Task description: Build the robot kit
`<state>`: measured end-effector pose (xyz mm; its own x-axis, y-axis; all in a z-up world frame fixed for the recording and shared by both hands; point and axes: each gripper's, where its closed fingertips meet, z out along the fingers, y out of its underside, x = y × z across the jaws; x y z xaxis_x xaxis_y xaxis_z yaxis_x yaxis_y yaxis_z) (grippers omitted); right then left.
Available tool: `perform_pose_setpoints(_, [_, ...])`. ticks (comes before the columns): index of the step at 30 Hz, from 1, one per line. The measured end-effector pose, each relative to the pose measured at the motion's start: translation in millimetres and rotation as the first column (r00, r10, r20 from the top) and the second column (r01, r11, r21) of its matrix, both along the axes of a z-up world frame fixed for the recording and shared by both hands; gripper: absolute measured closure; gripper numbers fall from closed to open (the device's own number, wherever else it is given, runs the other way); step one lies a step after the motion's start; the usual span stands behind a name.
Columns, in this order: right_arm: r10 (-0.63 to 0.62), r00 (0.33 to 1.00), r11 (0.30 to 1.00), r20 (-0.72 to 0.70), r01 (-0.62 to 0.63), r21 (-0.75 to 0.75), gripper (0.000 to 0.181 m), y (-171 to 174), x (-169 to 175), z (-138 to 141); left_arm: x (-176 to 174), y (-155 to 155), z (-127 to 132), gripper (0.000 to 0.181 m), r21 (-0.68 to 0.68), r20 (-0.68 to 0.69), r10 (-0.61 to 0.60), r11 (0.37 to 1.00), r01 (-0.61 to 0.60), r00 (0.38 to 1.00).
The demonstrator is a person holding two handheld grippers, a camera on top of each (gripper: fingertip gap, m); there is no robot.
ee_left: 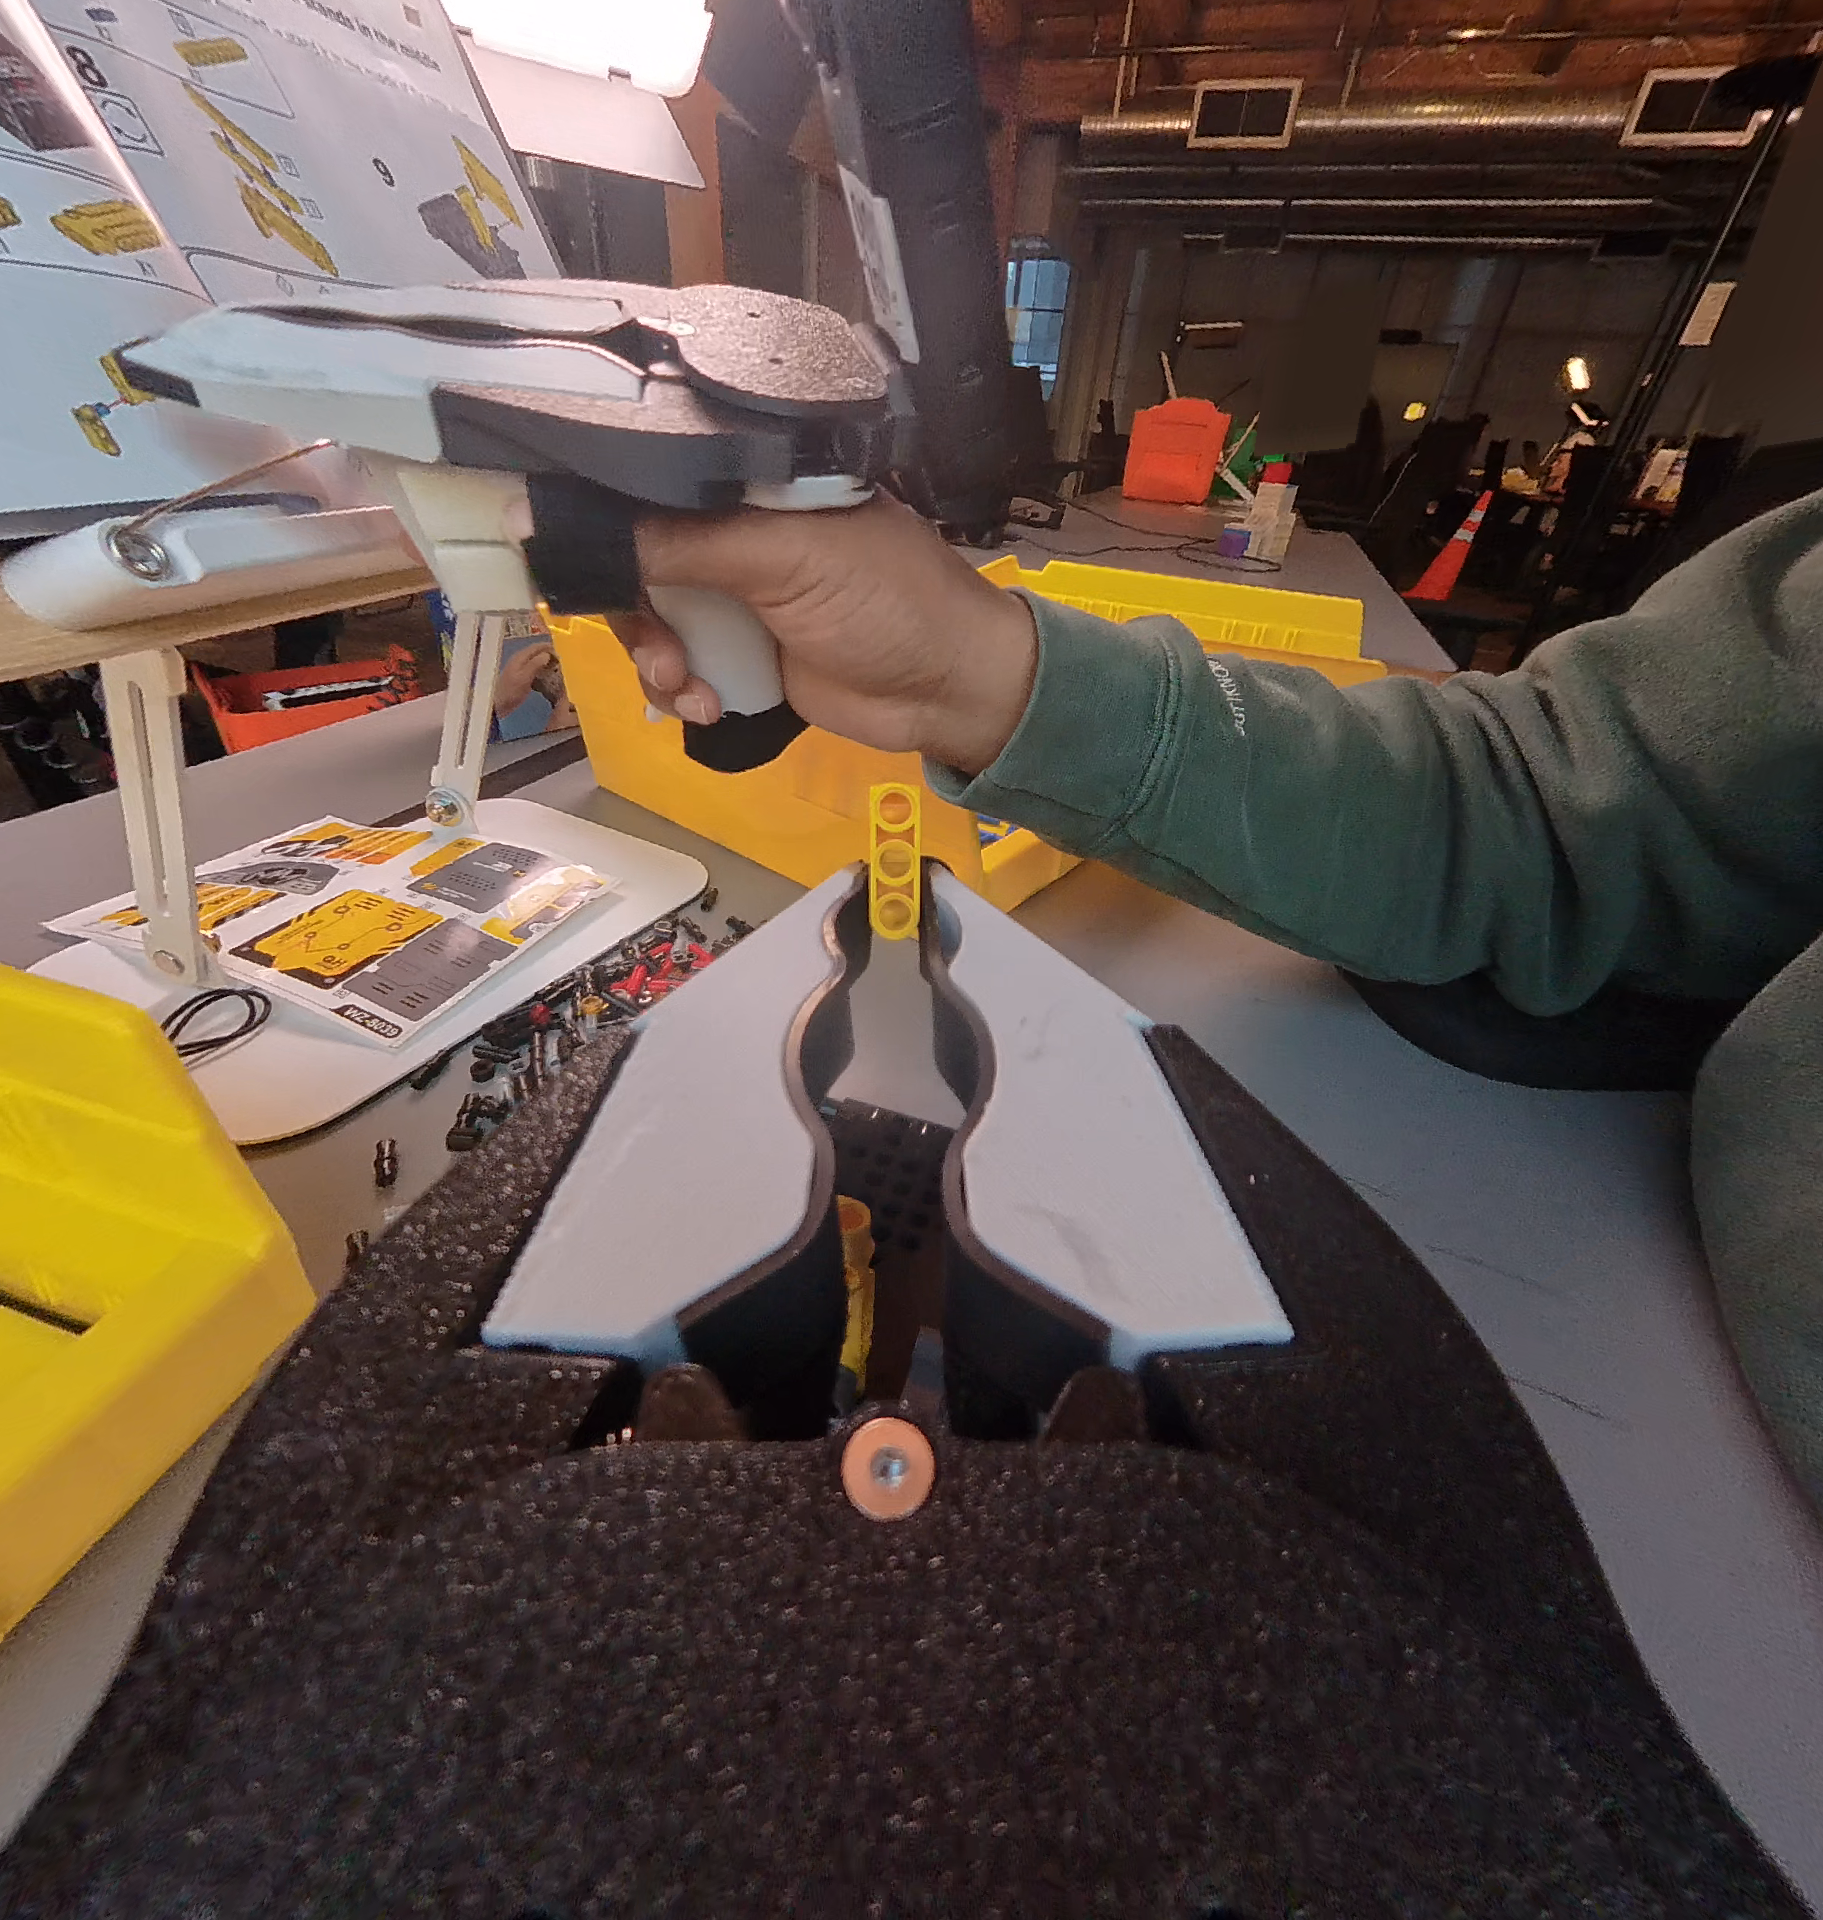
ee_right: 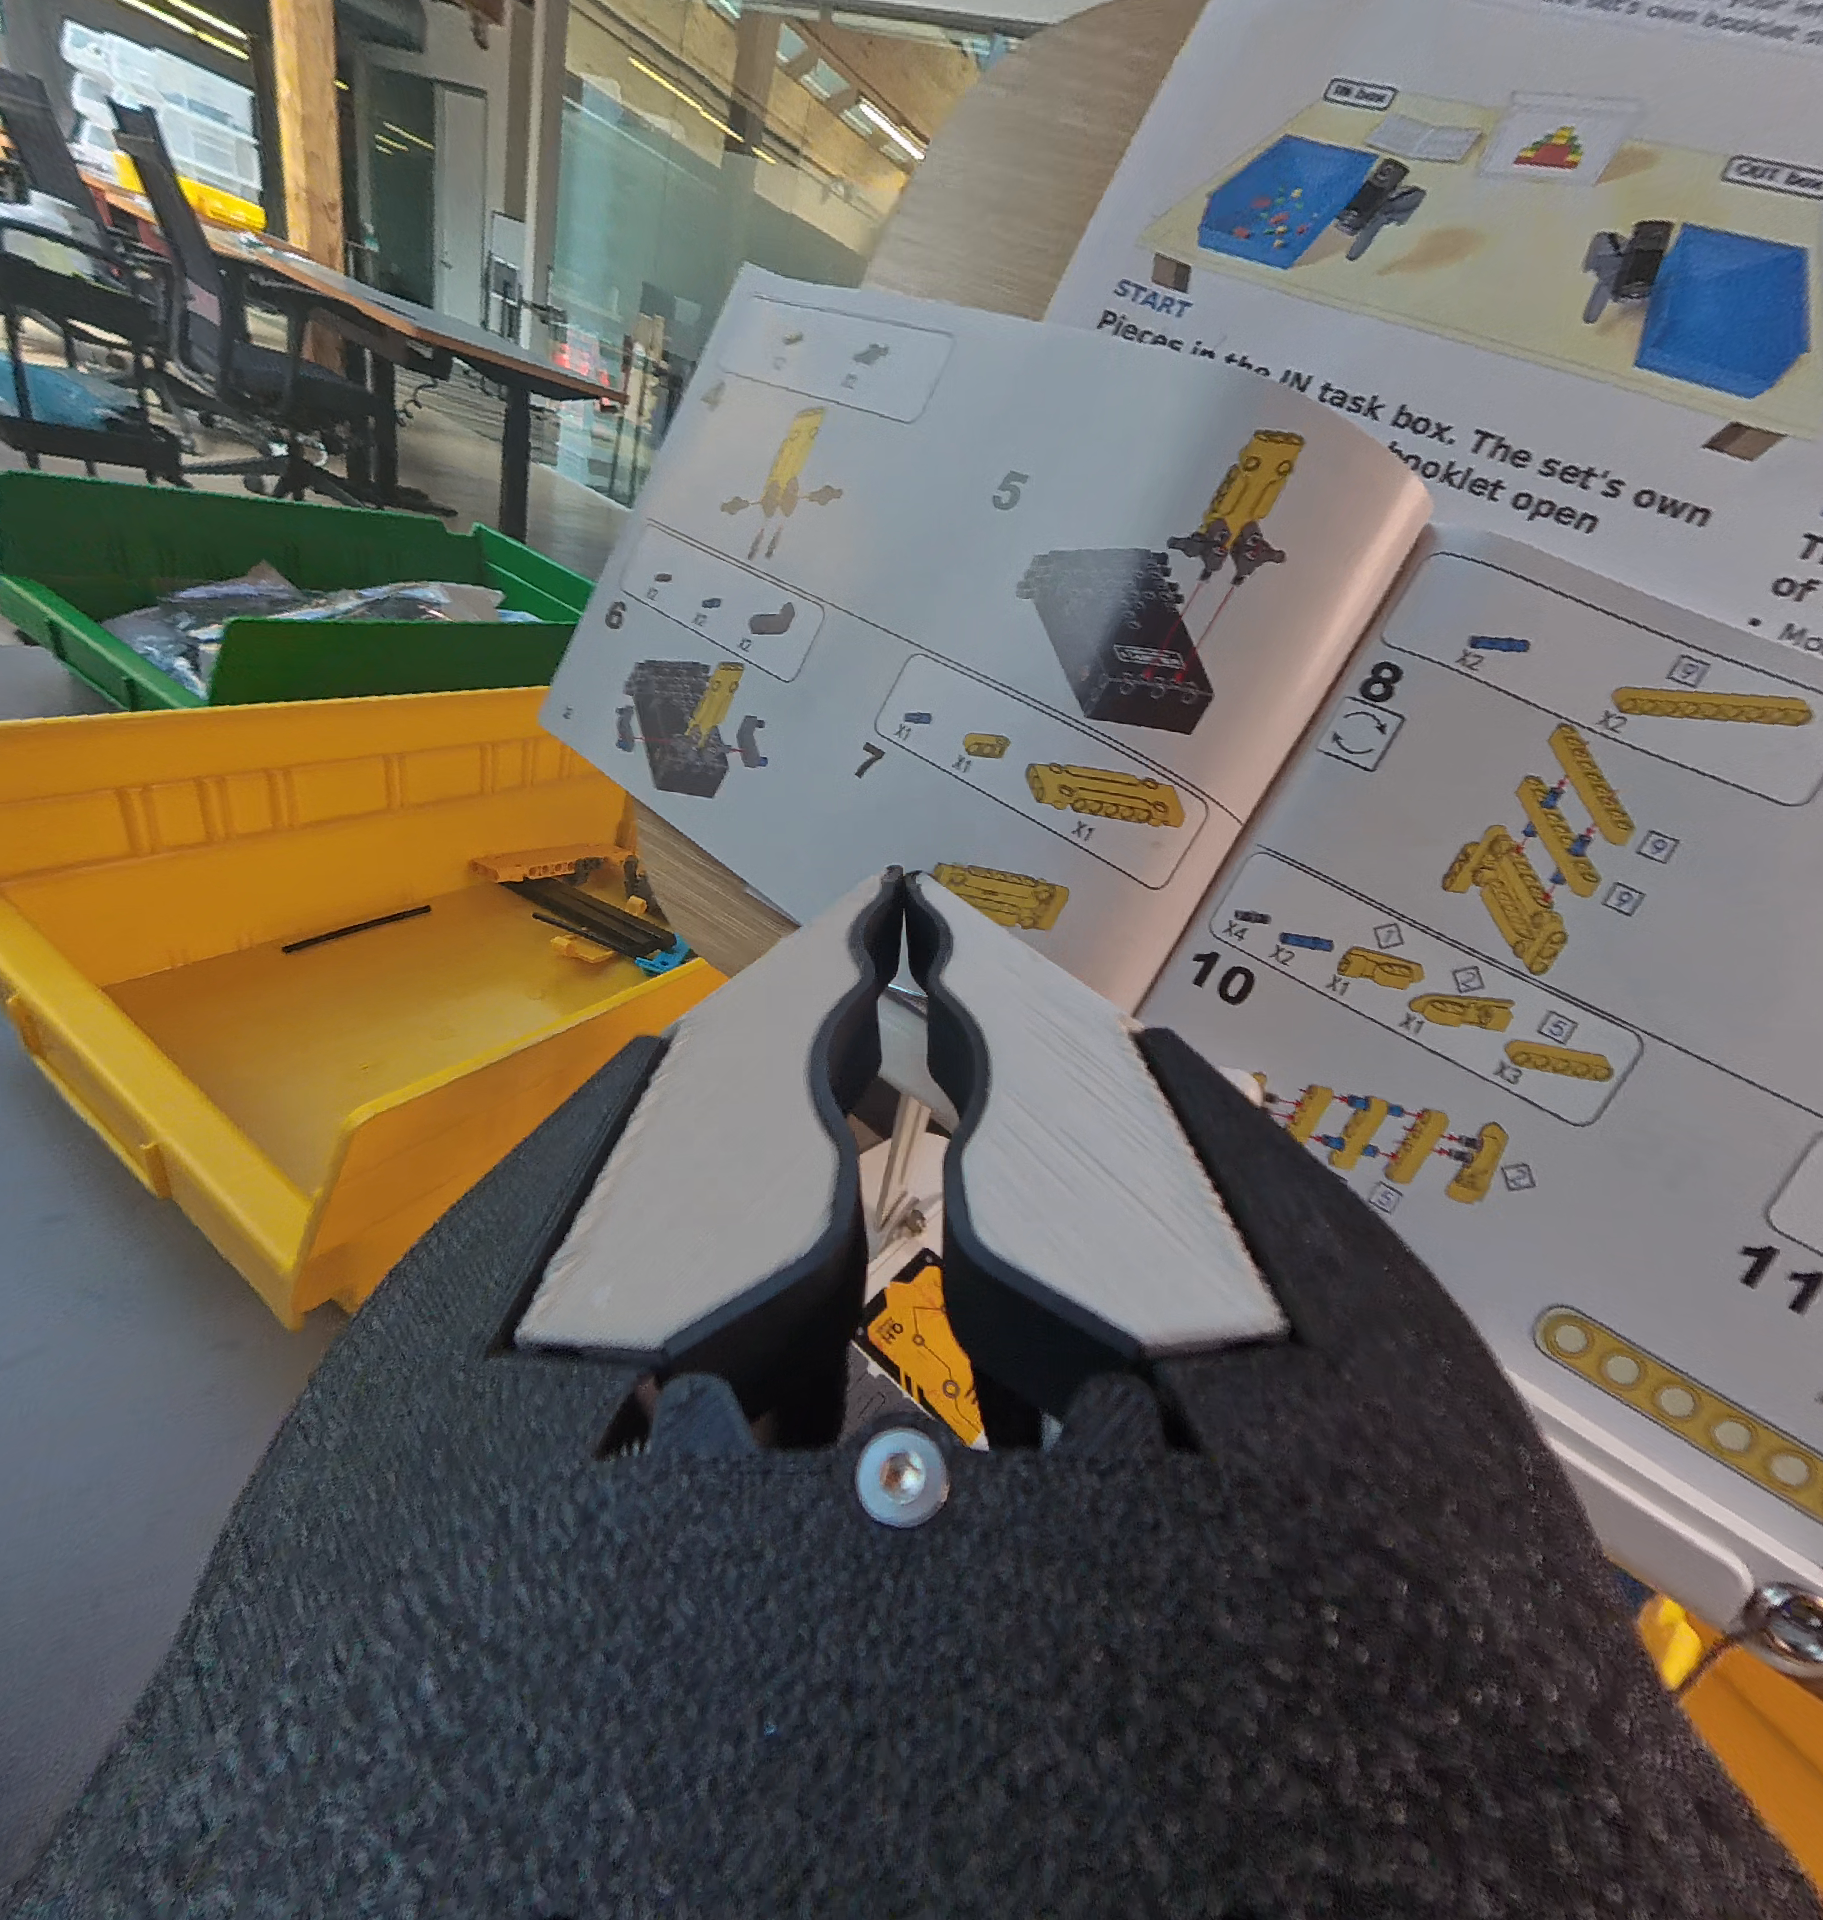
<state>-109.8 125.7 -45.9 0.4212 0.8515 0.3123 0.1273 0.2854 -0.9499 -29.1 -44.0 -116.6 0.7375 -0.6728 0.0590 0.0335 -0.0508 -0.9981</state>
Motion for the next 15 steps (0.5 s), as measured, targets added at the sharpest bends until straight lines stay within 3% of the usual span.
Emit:
perform_pose_setpoints(3, [0.296, 0.954, 0.954, 0.045, -0.298, 0.032, 0.181, -54, -1, 17, -3, -2, 7, 0.174, 0.005, 0.058, -0.022, 1.0, 0.021, 0.998])
perform_pose_setpoints(6, [0.585, 0.778, 0.8, 0.227, -0.6, -0.006, 0.167, -123, 26, 12, -2, -8, 15, 0.174, -0.004, 0.15, -0.079, 0.997, 0.08, 0.986])
perform_pose_setpoints(8, [0.683, 0.656, 0.711, 0.322, -0.697, -0.088, 0.144, -155, 54, -5, -3, -10, 20, 0.174, -0.022, 0.224, -0.106, 0.993, 0.114, 0.969])
perform_pose_setpoints(9, [0.692, 0.631, 0.698, 0.352, -0.709, -0.1, 0.137, -165, 66, -13, -3, -10, 22, 0.174, -0.035, 0.264, -0.117, 0.991, 0.131, 0.957])
perform_pose_setpoints(11, [0.649, 0.645, 0.723, 0.403, -0.689, -0.062, 0.129, -176, 82, -28, -2, -10, 24, 0.174, -0.076, 0.348, -0.124, 0.984, 0.16, 0.929])
perform_pose_setpoints(13, [0.492, 0.732, 0.782, 0.471, -0.609, 0.129, 0.129, -175, 87, -42, 1, -9, 23, 0.174, -0.131, 0.432, -0.125, 0.971, 0.199, 0.893])
perform_pose_setpoints(15, [0.295, 0.807, 0.779, 0.512, -0.513, 0.36, 0.141, -169, 90, -49, 8, -8, 18, 0.175, -0.19, 0.498, -0.119, 0.952, 0.242, 0.859])
